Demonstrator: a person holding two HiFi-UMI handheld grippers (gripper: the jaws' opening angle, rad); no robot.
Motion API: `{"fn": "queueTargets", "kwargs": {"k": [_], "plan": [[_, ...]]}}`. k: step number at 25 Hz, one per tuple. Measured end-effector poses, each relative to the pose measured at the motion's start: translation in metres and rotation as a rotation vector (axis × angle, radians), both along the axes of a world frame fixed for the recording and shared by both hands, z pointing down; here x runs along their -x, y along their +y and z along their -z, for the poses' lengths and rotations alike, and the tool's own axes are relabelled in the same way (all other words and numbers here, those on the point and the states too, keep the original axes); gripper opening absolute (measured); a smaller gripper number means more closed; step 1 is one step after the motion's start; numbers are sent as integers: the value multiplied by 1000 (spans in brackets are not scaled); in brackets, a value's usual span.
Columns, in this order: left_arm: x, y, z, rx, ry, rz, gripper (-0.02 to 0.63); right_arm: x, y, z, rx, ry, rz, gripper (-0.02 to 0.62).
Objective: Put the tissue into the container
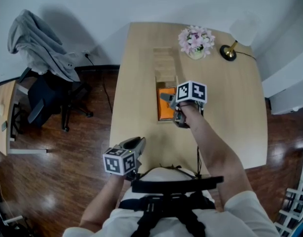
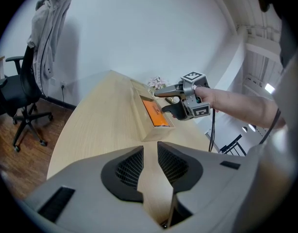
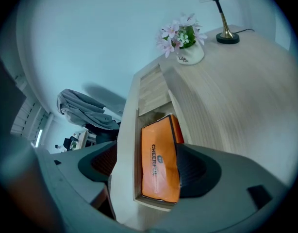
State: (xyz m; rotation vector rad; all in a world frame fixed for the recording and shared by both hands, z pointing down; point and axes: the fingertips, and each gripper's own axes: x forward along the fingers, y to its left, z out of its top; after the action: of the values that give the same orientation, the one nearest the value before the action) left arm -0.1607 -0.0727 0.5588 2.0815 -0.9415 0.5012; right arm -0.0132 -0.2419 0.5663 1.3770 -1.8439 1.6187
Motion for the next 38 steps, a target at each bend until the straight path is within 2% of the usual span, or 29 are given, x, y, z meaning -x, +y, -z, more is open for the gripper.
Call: {"fn": "queueTargets", "kwargs": {"k": [5,10,12,13,16,18,25,32,38], "plan": [[-5,-7,10,-31,13,32,88,-5,3,19,-75,-16,33,394],[-16,-9,21,-63,26,44,69,-13,11,38,-182,60,149,394],[-21,-9,25,-76,28,48,67,-21,14,41,-203,76,164,388],[-25,-10,27,-82,30,49,67,-26,15,43,-211,80,163,380],[-35,-11,36,-106,42,44,64,-40,18,51,-233,94,148,297],[-41,-11,41,-122,48,40,34,-49,21,55,-247,105,146,251],[-64,-13,55,-156,64,29,0,-90,30,66,-311,175,122,161],[-87,-11,60,-163,64,13,0,-124,39,69,-329,195,111,123],[-103,-9,63,-172,68,6,0,-151,47,68,-340,247,128,123]]}}
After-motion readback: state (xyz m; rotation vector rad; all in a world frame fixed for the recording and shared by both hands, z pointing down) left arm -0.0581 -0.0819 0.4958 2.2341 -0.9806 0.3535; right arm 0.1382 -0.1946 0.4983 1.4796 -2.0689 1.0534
